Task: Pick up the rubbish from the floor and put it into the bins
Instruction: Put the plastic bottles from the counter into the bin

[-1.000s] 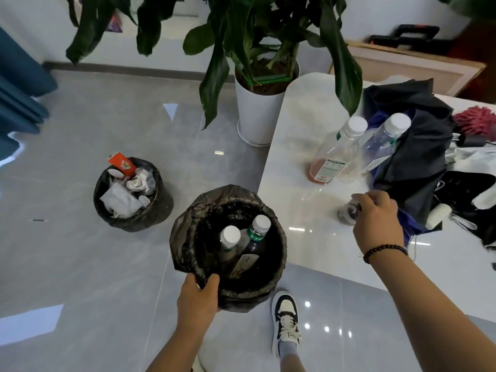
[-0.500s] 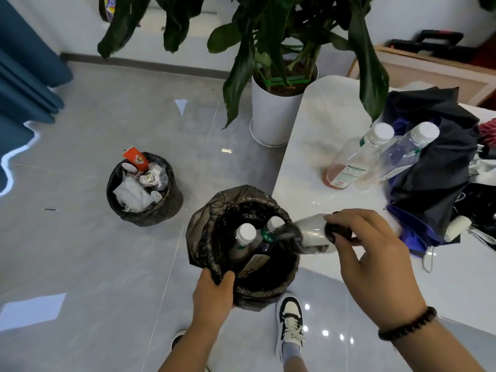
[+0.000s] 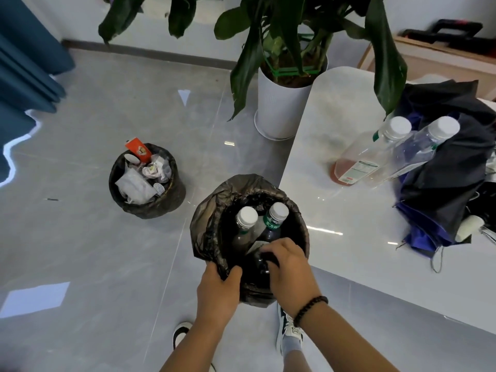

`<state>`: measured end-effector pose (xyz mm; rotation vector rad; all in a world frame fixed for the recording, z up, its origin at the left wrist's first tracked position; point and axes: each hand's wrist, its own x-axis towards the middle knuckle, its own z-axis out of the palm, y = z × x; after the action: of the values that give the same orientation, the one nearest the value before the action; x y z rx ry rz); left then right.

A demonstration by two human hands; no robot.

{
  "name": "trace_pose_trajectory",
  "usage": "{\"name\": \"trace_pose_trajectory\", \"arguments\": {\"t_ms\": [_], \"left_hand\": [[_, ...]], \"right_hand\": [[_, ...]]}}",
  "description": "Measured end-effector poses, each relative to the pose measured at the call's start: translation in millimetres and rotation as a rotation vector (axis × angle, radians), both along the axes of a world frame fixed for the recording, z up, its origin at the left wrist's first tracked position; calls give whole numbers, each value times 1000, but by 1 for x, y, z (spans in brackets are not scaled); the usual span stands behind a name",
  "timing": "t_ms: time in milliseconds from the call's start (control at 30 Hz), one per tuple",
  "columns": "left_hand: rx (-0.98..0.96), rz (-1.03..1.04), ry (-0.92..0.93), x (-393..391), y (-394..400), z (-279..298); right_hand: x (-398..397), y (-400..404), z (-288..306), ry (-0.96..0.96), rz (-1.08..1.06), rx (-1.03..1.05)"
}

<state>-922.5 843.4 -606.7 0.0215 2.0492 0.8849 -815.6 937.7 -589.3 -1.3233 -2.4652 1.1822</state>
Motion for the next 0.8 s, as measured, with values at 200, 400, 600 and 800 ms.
{"name": "trace_pose_trajectory", "arguments": {"t_ms": [200, 400, 600, 800], "left_hand": [[11, 20, -16, -5, 1, -1], [16, 41, -30, -5, 5, -1], [42, 135, -60, -1, 8, -3], [57, 157, -68, -2, 11, -4]], "right_hand": [[-3, 21, -18, -74, -15, -167], [16, 96, 15, 133, -398, 85], [33, 194, 55, 74, -613, 439], [28, 255, 67, -163, -546, 327]]}}
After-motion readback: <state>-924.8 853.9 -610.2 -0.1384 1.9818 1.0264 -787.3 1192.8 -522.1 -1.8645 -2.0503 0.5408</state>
